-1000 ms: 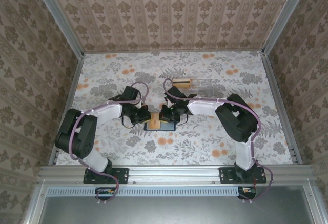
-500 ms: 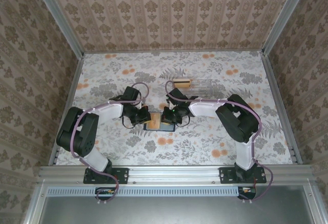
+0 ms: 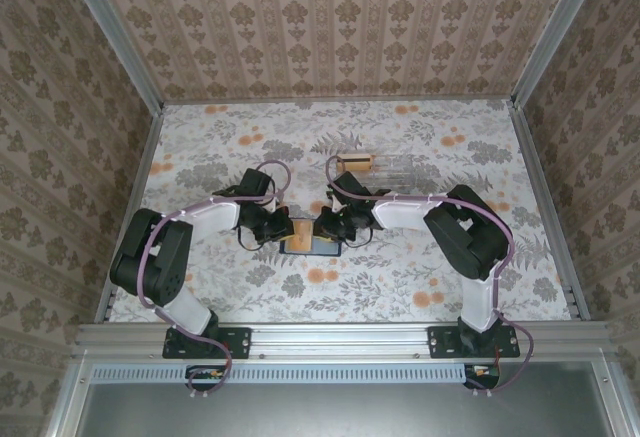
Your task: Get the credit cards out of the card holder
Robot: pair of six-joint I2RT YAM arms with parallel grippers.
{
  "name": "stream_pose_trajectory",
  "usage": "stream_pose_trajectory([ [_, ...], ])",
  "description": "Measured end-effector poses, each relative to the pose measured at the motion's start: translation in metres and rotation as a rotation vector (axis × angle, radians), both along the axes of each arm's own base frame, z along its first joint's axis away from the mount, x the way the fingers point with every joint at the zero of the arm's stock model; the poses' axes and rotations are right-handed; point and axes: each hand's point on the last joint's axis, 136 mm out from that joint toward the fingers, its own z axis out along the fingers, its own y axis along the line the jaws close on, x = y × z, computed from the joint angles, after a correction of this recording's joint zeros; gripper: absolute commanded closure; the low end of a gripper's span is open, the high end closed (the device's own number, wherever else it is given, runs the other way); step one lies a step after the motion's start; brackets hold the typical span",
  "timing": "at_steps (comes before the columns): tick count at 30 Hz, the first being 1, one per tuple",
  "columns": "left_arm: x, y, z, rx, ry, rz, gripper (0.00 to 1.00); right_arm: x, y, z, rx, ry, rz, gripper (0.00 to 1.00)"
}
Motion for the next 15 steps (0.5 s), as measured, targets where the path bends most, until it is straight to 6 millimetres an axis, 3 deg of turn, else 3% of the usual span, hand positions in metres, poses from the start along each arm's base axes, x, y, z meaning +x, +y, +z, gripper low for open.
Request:
stream_pose_trajectory([
  [7,0.0001,-0.0002,-0.0001,-0.002,0.001,0.0,1.0,0.0014,0.0053,0.0046,0.031,-0.005,0.005,0.81],
  [15,0.0001,-0.0007,-0.0004,-0.005,0.002,-0.001,1.0,-0.0013,0.0081,-0.004,0.031,0.022,0.018,0.79],
])
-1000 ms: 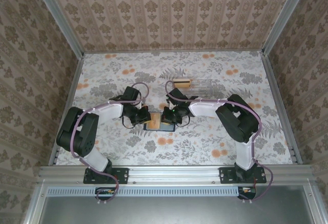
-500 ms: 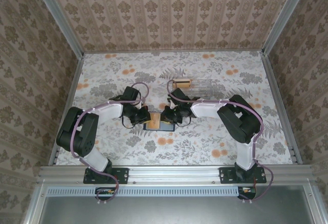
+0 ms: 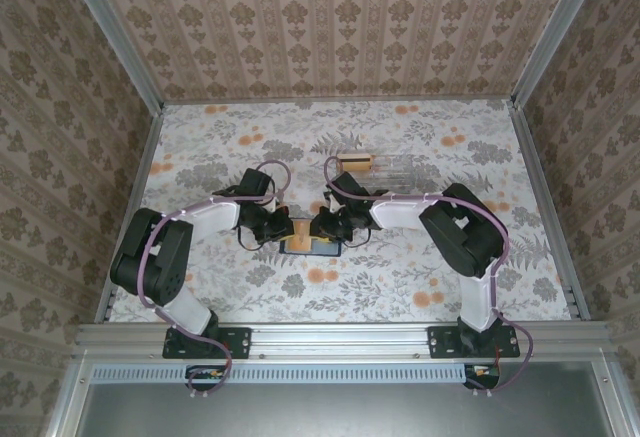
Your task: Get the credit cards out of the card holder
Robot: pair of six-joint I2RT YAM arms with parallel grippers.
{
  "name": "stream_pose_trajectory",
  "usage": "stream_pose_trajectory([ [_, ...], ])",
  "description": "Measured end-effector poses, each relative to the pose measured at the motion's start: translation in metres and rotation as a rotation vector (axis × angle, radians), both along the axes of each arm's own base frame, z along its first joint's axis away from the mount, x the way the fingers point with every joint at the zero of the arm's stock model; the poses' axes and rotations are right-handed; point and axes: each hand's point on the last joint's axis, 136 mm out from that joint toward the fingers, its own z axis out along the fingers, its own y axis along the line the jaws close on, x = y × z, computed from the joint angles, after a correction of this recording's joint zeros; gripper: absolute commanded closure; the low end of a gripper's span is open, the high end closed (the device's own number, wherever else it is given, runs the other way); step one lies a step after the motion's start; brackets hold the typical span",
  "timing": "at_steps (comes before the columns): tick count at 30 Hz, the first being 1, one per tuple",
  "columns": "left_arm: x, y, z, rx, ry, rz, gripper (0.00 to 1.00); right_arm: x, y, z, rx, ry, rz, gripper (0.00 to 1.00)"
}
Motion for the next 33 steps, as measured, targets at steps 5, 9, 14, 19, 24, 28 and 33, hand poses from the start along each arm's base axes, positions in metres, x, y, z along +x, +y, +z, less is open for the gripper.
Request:
stream_pose_trajectory([
  [5,0.0,0.0,0.0,-0.001,0.0,0.0,1.0,0.0,0.005,0.002,0.011,-0.001,0.011,0.8],
  [9,0.001,0.0,0.0,-0.002,-0.002,-0.001,1.0,0.0,0.008,0.002,0.015,0.0,0.018,0.84],
  [14,0.002,0.001,0.0,-0.005,-0.002,0.006,1.0,-0.001,0.009,0.0,0.012,0.005,0.018,1.0],
  [19,0.003,0.002,0.0,-0.005,-0.002,0.008,1.0,0.0,0.008,0.001,0.013,0.009,0.012,1.0],
  [24,0.003,0.002,0.0,-0.006,-0.007,-0.003,1.0,0.002,0.005,-0.001,0.013,0.007,0.006,1.0],
  [28,0.003,0.003,-0.001,-0.008,-0.011,-0.013,1.0,0.001,0.0,-0.001,0.015,0.002,0.0,1.0],
  [33,0.003,0.003,0.0,-0.009,-0.013,-0.018,1.0,-0.001,-0.01,-0.002,0.008,0.005,-0.009,1.0],
])
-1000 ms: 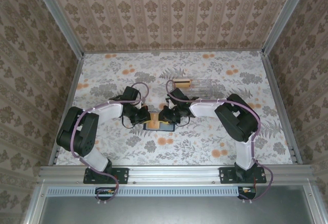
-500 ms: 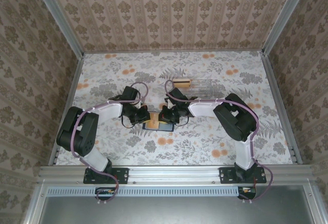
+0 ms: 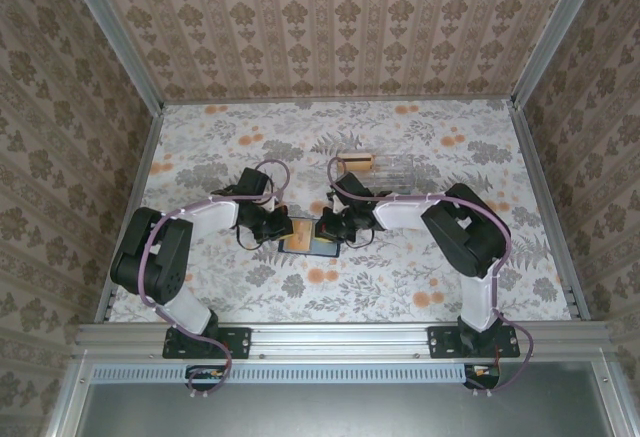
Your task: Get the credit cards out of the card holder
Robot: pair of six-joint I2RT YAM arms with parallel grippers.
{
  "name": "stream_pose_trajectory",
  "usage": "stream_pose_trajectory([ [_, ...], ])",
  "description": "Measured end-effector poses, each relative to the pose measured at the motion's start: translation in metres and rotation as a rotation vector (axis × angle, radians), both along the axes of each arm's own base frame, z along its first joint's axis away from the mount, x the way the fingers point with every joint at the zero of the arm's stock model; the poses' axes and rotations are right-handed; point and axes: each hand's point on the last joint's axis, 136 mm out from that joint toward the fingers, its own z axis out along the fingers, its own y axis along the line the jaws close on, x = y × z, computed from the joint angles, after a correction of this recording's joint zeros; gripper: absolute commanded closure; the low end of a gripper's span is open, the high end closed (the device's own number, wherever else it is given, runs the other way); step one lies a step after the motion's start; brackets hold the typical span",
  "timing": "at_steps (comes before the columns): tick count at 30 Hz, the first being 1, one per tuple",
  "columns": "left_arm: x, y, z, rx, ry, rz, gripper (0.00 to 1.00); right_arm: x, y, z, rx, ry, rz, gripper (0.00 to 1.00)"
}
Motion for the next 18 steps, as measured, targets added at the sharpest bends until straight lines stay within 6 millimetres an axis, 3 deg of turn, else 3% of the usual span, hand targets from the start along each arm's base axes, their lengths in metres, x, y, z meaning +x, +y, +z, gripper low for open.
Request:
stream_pose_trajectory([
  [3,0.0,0.0,0.0,-0.001,0.0,0.0,1.0,0.0,-0.002,0.0,-0.001,0.001,-0.005,1.0],
  [11,-0.003,0.003,0.003,0.004,0.011,0.006,0.89,0.0,-0.002,0.003,-0.003,-0.004,0.004,0.98],
  [14,-0.006,0.005,0.01,0.006,0.009,0.008,0.83,-0.001,0.003,0.008,-0.004,-0.016,0.022,0.96],
  [18,-0.002,0.006,0.025,-0.01,-0.033,0.014,0.82,-0.002,0.011,0.014,0.001,-0.032,0.043,0.89],
])
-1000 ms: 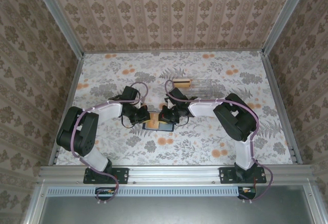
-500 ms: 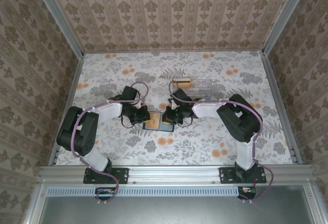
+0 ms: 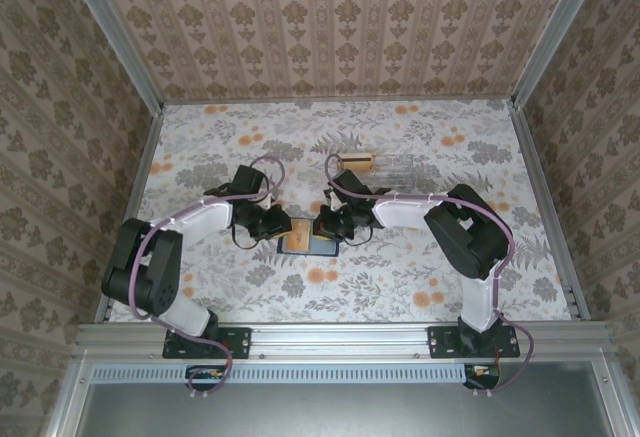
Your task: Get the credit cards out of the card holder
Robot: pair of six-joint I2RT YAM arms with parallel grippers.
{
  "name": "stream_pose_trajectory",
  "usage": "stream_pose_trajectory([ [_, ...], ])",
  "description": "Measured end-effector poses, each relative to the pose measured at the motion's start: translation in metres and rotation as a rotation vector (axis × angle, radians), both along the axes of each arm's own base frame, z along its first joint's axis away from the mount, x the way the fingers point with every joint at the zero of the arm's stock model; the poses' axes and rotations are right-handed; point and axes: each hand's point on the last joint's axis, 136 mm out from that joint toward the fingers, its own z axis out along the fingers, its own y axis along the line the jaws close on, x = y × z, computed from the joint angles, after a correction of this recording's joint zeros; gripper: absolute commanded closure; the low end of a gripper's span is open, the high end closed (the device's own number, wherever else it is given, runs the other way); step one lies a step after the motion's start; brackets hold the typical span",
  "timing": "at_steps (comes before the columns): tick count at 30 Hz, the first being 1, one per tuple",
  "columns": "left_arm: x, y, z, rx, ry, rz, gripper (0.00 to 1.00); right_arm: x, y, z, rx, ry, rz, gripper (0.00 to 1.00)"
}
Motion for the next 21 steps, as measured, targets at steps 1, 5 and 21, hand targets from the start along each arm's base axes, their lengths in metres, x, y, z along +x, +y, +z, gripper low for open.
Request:
stream_pose_trajectory([
  [1,0.001,0.0,0.001,-0.002,-0.004,0.001,0.83,-0.001,0.002,0.001,0.001,-0.002,0.005,0.87],
  [5,0.001,0.002,0.0,0.001,0.0,0.007,0.92,-0.003,0.007,0.005,0.0,-0.007,0.019,0.79],
  [21,-0.011,0.008,-0.029,0.039,0.074,0.009,1.0,-0.002,0.009,-0.005,-0.022,0.004,0.019,0.78],
])
